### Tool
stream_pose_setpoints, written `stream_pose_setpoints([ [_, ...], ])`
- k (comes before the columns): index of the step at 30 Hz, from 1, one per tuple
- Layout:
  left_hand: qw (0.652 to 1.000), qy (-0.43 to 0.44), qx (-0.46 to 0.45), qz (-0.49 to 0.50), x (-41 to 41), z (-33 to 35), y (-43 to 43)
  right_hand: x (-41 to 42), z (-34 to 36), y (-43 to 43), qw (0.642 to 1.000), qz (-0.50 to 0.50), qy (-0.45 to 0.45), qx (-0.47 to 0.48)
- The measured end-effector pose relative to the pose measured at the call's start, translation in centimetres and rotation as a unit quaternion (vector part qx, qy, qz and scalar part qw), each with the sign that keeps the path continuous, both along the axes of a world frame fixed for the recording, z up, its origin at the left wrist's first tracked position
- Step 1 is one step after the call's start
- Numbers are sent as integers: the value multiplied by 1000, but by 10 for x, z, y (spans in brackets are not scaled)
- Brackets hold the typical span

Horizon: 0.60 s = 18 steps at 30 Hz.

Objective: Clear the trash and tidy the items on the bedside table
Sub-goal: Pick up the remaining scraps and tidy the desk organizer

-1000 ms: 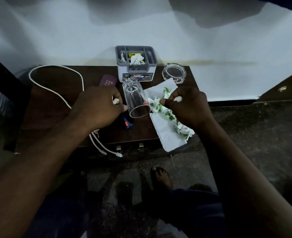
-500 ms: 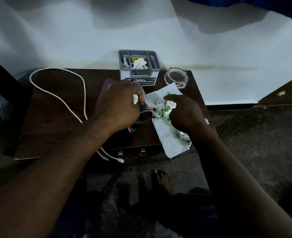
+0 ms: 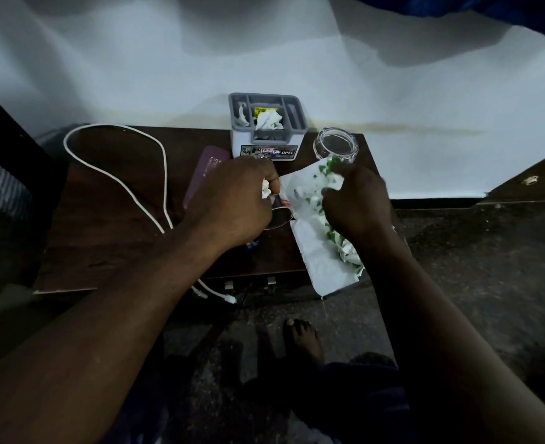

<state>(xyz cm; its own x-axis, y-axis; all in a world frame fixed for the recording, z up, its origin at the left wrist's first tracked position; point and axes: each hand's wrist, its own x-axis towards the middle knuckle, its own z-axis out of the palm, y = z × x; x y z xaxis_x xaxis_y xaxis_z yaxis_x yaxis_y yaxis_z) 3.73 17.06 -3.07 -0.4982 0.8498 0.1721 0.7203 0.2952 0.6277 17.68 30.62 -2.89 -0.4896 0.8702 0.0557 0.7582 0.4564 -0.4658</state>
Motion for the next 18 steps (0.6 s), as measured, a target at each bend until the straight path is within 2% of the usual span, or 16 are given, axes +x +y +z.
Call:
stream_pose_setpoints([
  [2, 1000, 5, 0, 1, 1, 1, 0, -2, 6, -1, 997, -21, 79, 6],
  [5, 1000, 23, -5, 2, 3, 0, 3, -5, 13, -1, 988, -54, 147, 7],
  [8, 1000, 24, 6, 10, 7, 0, 5, -3, 18, 1, 969, -93, 227, -42],
  [10, 1000, 23, 12, 13, 11, 0, 6, -2, 19, 2, 946, -108, 285, -113],
  [12, 1000, 9, 14, -4, 15, 1, 7, -2, 22, 0, 895, -111, 362, -235],
  [14, 999, -10, 37, -35, 20, 2, 10, -3, 25, -3, 854, -101, 380, -341],
  [16, 997, -3, 60, -55, 25, 3, 13, -4, 24, -8, 831, -84, 370, -407],
  [18, 996, 14, 58, -62, 28, 3, 15, -3, 22, -13, 841, -42, 341, -417],
])
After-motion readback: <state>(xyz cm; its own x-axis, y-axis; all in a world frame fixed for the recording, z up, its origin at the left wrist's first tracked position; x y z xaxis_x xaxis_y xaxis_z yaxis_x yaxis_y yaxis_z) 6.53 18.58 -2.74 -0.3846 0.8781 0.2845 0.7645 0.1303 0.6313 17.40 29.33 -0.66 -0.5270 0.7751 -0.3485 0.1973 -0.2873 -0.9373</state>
